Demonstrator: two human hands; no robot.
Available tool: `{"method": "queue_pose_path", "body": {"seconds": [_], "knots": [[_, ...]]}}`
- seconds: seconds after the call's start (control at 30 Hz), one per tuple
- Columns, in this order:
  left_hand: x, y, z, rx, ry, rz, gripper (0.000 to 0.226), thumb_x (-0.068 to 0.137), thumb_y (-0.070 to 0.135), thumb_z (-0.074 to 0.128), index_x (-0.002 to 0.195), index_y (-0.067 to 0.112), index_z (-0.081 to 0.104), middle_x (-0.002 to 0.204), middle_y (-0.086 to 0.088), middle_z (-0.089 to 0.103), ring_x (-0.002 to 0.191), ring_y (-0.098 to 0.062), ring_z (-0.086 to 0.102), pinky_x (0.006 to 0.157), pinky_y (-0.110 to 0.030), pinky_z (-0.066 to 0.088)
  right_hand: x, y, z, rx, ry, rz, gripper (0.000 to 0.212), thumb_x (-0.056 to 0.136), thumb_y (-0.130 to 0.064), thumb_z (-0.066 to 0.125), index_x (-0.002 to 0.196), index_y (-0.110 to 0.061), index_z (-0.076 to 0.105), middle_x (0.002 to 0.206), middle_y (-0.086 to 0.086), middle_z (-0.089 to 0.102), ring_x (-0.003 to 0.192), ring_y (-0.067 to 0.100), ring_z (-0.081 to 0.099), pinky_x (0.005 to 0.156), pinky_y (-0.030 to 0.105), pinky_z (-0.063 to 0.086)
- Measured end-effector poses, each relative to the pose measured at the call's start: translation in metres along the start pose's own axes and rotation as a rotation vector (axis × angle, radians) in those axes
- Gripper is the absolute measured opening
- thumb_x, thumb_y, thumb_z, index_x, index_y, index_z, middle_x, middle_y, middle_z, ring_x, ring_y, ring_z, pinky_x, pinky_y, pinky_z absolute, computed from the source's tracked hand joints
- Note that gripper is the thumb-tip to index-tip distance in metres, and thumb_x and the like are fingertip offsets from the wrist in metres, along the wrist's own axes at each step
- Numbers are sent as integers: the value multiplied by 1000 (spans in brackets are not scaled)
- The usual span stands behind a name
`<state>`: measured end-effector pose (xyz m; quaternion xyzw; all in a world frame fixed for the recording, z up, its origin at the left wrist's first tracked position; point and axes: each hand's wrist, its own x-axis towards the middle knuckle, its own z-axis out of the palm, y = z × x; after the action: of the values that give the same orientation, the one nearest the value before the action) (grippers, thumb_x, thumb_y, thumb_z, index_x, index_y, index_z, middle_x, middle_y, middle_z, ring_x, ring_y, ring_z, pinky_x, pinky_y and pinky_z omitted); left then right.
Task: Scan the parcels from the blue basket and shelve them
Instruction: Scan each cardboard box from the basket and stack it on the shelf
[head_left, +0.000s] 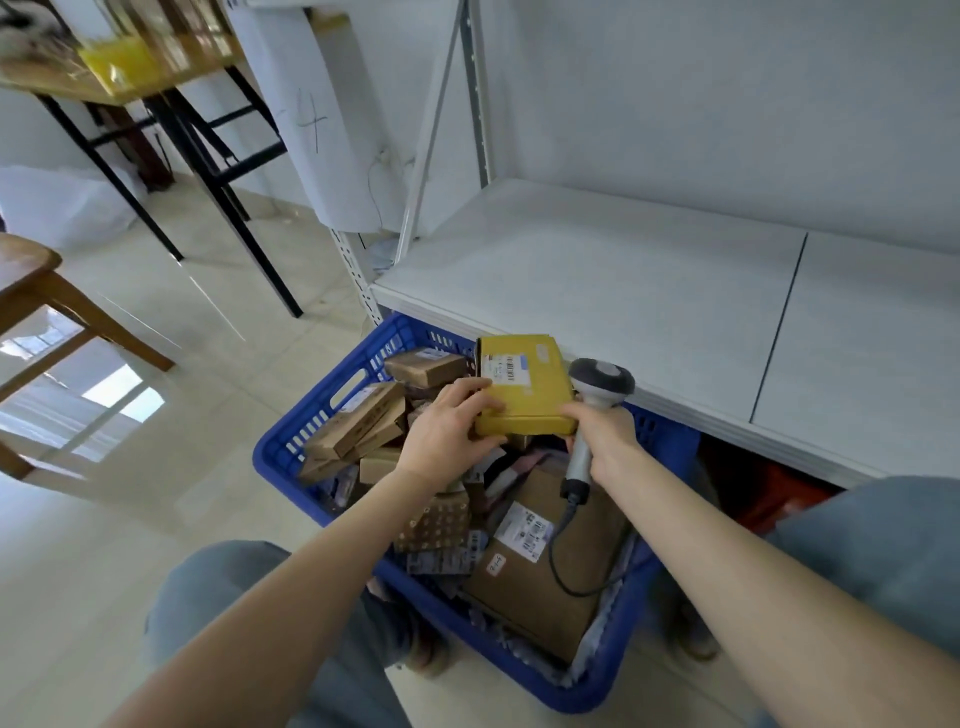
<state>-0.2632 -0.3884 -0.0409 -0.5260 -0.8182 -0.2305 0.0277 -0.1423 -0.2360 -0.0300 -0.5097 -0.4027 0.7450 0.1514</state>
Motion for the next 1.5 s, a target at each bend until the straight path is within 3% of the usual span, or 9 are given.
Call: {"method": "queue_pose_path", "body": {"seconds": [0.1, 0.27, 0.4, 0.53, 0.63, 0.9, 1.1, 1.27, 1.5], "knots": [[11, -3, -6, -236, 20, -384, 52, 87, 46, 61, 133, 23, 51, 139, 1, 46, 123, -17, 48, 100, -38, 44, -2, -5, -13, -152, -18, -58, 23, 80, -2, 71, 99, -5, 57, 86, 11, 59, 72, 21, 56, 61, 29, 49], [36, -24, -31, -550, 15, -897, 71, 91, 42, 59, 149, 20, 25, 143, -9, 46, 127, -29, 48, 105, -49, 41, -13, -10, -30, -297, -158, -128, 19, 77, 2, 71, 91, -8, 64, 90, 14, 61, 71, 22, 56, 56, 29, 47], [28, -27, -43, -633, -240, -907, 45, 98, 39, 48, 136, 15, 48, 115, -5, 63, 105, -25, 61, 91, -42, 51, -20, -13, -37, -335, -262, -157, 23, 78, 7, 67, 88, -14, 68, 82, 7, 64, 66, 16, 57, 48, 22, 46], [20, -32, -45, -880, -132, -1008, 31, 96, 24, 55, 121, 5, 58, 95, -9, 67, 87, -22, 67, 74, -35, 57, -16, -9, -36, -300, -189, -174, 14, 82, 0, 69, 91, -9, 65, 89, 8, 64, 75, 16, 60, 55, 24, 50], [14, -40, -41, -914, -30, -1085, 31, 96, 22, 56, 121, 4, 56, 99, -11, 66, 95, -25, 66, 84, -40, 56, -15, -4, -37, -241, -98, -183, 13, 84, -9, 71, 95, -6, 64, 88, 8, 62, 80, 16, 59, 63, 25, 52], [0, -26, -9, -1060, 112, -1194, 23, 95, 19, 57, 115, 9, 58, 105, -7, 63, 103, -21, 60, 95, -37, 51, -50, 19, -34, -196, -139, -172, 8, 86, -14, 69, 87, -6, 68, 66, 4, 65, 51, 10, 54, 53, 21, 46], [-2, -6, 4, -1151, 165, -1213, 21, 94, 10, 58, 114, 4, 58, 110, -12, 62, 102, -26, 63, 85, -35, 54, -76, 40, -33, -222, -114, -164, 12, 85, -12, 68, 74, -6, 67, 58, 4, 61, 49, 11, 51, 54, 24, 46], [-2, -3, 14, -1156, 159, -1223, 4, 93, 9, 59, 96, 8, 62, 115, -16, 64, 105, -29, 64, 91, -42, 54, -87, 57, -34, -275, -112, -187, 14, 84, -14, 68, 73, -6, 68, 61, 4, 65, 48, 11, 53, 53, 26, 47], [-3, -1, 17, -1142, 144, -1229, 8, 90, 10, 63, 99, 11, 62, 114, -14, 64, 102, -28, 65, 91, -43, 54, -96, 64, -35, -279, -79, -147, 18, 84, -12, 68, 67, -6, 64, 57, 2, 60, 45, 9, 52, 53, 25, 48]]}}
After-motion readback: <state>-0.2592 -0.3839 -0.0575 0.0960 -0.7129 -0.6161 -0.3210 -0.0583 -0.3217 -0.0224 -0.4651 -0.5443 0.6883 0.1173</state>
